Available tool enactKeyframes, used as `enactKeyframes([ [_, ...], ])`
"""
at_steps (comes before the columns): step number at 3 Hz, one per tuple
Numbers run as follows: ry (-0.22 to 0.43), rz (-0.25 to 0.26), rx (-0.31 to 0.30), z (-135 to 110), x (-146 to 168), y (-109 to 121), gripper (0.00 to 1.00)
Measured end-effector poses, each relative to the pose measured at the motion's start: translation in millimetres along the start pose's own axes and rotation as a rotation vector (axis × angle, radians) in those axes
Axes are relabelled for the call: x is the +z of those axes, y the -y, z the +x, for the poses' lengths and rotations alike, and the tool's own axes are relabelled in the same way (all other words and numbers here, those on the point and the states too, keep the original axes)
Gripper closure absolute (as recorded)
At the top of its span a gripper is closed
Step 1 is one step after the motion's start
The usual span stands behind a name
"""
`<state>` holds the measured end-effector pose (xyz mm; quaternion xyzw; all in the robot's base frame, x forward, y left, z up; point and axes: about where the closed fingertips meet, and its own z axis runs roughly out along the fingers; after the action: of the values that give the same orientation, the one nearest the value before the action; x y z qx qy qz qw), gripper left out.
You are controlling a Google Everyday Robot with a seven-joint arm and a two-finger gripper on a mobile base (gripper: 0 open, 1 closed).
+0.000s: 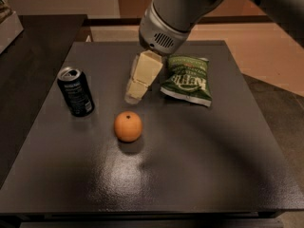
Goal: Pick pepsi can
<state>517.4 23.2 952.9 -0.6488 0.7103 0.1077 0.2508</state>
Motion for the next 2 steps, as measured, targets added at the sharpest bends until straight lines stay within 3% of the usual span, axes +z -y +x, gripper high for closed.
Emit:
enactKeyframes([
  [2, 0.073, -0.086, -0.02, -59.6, 67.6, -13.3, 0.0],
])
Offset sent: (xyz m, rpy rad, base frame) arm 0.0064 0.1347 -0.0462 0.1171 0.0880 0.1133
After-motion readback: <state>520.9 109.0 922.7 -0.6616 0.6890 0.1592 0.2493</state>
